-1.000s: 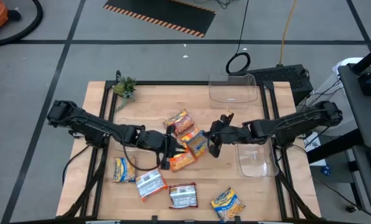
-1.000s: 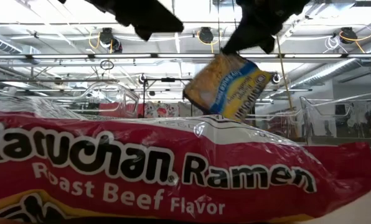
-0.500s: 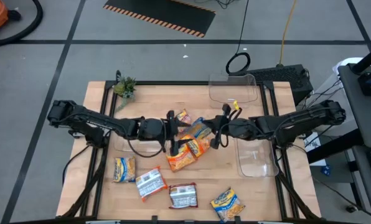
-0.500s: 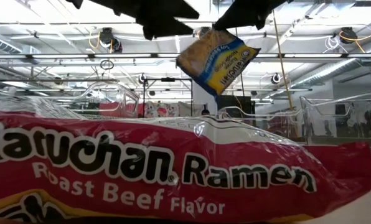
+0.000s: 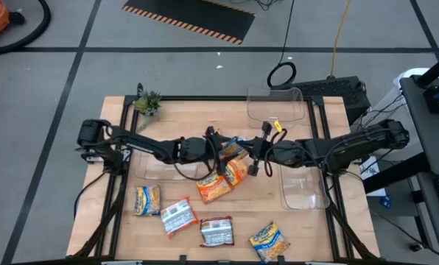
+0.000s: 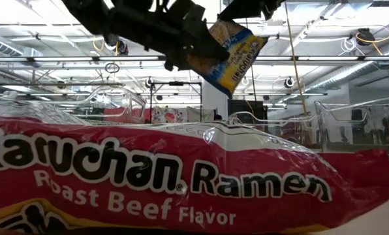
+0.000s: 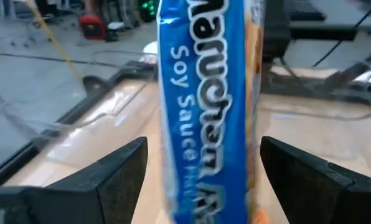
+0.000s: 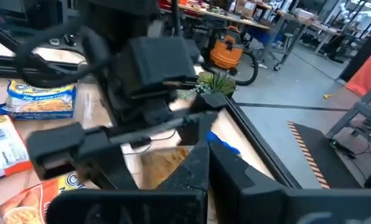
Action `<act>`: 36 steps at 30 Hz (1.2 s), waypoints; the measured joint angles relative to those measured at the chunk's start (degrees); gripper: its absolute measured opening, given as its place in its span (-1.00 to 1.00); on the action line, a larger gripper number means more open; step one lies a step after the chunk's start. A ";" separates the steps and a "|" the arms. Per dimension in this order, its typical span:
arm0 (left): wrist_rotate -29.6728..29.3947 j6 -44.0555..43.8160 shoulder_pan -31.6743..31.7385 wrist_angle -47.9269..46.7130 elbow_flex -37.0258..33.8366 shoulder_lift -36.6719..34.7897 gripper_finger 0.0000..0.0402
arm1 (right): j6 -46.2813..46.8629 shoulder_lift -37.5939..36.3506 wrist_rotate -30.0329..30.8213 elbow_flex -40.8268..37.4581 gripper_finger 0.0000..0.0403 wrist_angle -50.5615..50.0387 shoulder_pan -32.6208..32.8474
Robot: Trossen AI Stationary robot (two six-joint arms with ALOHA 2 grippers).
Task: Sort Maruchan noodles
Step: Put the top right blue noodle pack into the bottom left transparent bin
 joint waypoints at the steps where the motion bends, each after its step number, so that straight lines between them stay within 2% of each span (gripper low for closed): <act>1: 1.81 -0.02 0.28 0.89 0.00 0.70 0.57 | -0.13 0.00 -0.92 -0.16 -1.00 0.08 -0.02; 5: 7.19 -1.04 0.42 3.86 0.00 2.08 0.51 | -0.23 0.01 -2.30 -0.49 -1.00 0.51 0.00; 15: 8.72 -1.96 0.07 3.05 0.00 1.56 -0.01 | 1.79 0.50 -2.67 -0.58 -1.00 -0.27 0.50; 18: 8.81 -2.84 0.07 1.06 0.00 1.58 -0.04 | 5.84 0.52 -5.18 -0.69 -1.00 -3.74 -0.05; 23: 8.88 -2.73 0.29 -2.45 0.00 1.58 -0.05 | 13.96 0.96 -6.08 -4.69 -0.98 -5.01 -2.37; 27: 8.88 -2.32 0.29 -2.52 0.00 1.58 -0.05 | 17.20 0.92 -18.27 -7.71 -0.84 -4.40 -5.08; 30: 8.88 -0.77 0.27 -2.59 0.00 1.58 -0.05 | 18.75 1.20 -24.53 -9.08 -0.67 -4.46 -5.54; 33: 10.08 1.27 0.50 -2.89 0.00 1.58 -0.05 | 19.56 1.86 -27.02 -9.56 -0.49 -4.47 -4.23; 36: 15.59 2.18 1.37 -2.89 0.00 1.58 -0.05 | 21.96 3.19 -27.77 -9.56 -0.33 -4.60 -2.82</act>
